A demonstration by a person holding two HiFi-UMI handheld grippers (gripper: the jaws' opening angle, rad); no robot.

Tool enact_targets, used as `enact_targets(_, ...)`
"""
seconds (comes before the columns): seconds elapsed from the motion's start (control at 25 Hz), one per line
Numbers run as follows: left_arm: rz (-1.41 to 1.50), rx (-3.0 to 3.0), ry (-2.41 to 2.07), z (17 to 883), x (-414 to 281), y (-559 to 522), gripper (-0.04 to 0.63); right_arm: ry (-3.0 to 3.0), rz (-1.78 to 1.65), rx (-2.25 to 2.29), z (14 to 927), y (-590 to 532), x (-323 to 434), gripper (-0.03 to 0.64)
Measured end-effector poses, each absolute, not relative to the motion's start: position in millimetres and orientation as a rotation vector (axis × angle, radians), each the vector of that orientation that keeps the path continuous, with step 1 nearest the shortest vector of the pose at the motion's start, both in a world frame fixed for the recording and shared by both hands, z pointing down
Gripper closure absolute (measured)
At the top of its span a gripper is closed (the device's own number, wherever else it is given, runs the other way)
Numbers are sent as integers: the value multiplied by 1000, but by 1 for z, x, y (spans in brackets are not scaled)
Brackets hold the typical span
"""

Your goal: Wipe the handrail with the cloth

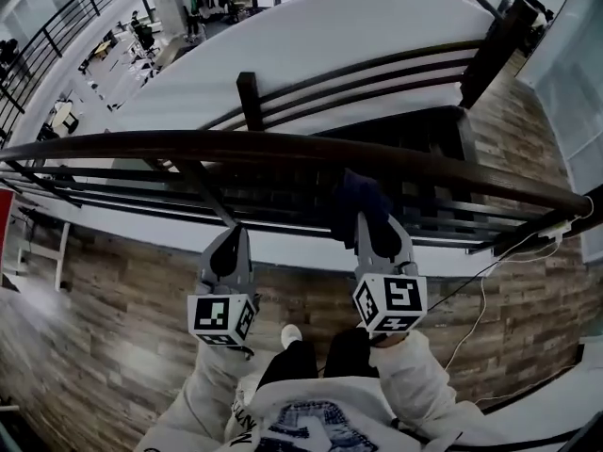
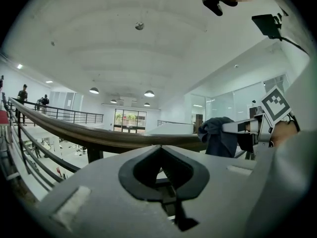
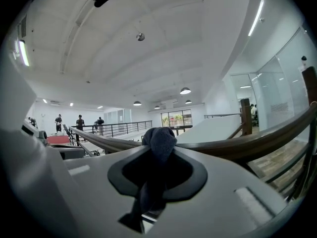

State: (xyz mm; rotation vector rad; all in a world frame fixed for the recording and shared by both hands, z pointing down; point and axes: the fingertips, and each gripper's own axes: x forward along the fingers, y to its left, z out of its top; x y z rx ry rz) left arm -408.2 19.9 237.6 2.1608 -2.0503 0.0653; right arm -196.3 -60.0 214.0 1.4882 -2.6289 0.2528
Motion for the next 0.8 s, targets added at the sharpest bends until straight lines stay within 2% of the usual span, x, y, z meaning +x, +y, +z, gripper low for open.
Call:
enact_targets(0.44, 70, 2015, -2171, 283, -493, 29, 598, -2708, 339, 1185, 279, -47, -346, 548)
enact_targets(0.8, 60, 1937, -2209, 346, -543, 7, 598, -2713, 362, 1061, 343, -61, -428, 549)
